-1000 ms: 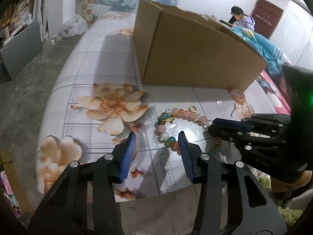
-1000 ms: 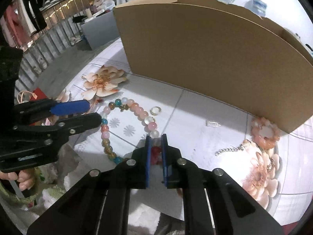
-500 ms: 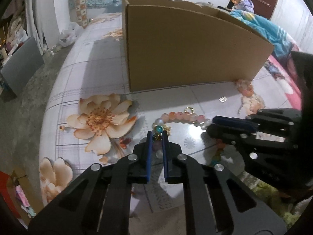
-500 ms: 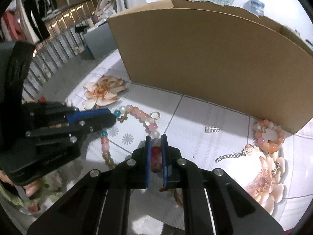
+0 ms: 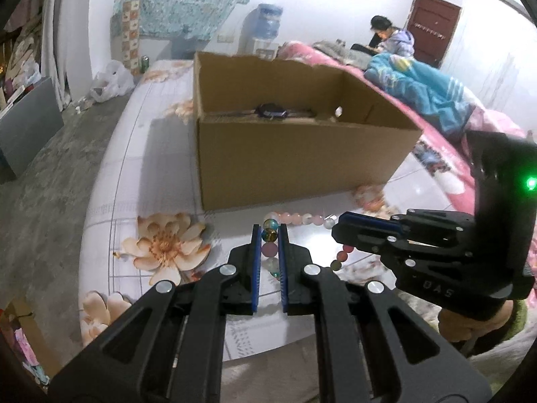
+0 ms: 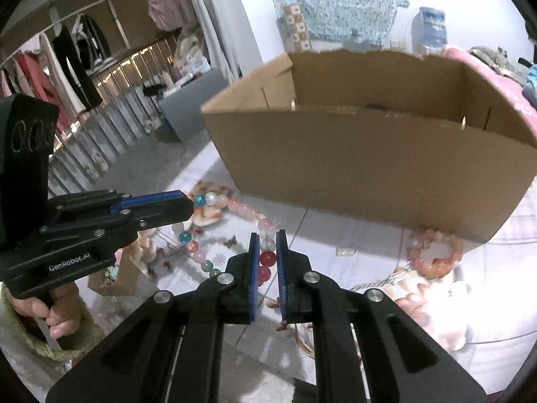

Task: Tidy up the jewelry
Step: 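Carry the bracelet with both grippers over the box and open them, then withdraw both grippers from the box toward the gold rings on the table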

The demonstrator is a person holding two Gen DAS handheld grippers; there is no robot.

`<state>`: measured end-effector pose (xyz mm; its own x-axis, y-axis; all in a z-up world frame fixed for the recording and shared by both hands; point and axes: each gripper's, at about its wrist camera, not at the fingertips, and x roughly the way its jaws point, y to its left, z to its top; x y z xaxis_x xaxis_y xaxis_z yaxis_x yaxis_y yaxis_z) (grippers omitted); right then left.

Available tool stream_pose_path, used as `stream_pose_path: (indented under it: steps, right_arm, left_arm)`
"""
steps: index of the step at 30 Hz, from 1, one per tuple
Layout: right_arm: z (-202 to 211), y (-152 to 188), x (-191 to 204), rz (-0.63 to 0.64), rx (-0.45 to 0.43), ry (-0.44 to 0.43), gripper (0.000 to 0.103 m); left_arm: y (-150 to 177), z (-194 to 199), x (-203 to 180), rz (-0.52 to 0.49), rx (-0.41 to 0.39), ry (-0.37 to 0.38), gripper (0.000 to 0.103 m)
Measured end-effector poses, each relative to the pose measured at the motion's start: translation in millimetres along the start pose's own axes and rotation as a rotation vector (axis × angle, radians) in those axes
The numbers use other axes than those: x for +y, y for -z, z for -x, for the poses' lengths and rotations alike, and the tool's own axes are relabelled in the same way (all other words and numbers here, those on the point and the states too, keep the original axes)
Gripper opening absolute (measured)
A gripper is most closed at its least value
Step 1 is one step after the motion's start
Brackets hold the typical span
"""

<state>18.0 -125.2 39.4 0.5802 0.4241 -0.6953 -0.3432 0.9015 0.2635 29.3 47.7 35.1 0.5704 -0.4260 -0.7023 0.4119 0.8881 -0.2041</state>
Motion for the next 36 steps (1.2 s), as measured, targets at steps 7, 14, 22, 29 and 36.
stream_pose_path:
  steps: [7, 14, 22, 29, 36]
  right_arm:
    - [50.0, -48.3, -1.7, 0.052, -0.154, -0.012, 0.010]
    - [39.8, -136.5, -31.6, 0.055, -0.136, -0.068, 0.010]
    - [-73.1, -187.6, -79.9, -0.075, 0.230, -0.065, 0.010]
    - [-114.9, -186.4, -94.3, -0.123, 0.337, -0.049, 0.011]
    - [-65.5, -186.5, -107.9, -0.139, 0.215, -0.088, 0.023]
  left_arm:
    - [-53.2, 37.0, -18.3, -0.060, -0.116, 0.060, 0.008]
    - [-133.2, 9.8, -14.8, -0.079, -0.104, 0.057, 0.009]
    - [-166.3, -83.4, 18.3, -0.015, 0.134, -0.017, 0.009]
    - [-158.4, -98.6, 36.1, 0.033, 0.178, -0.040, 0.033]
    - [-157.8, -65.0, 38.9, 0.058, 0.082, -0.069, 0.056]
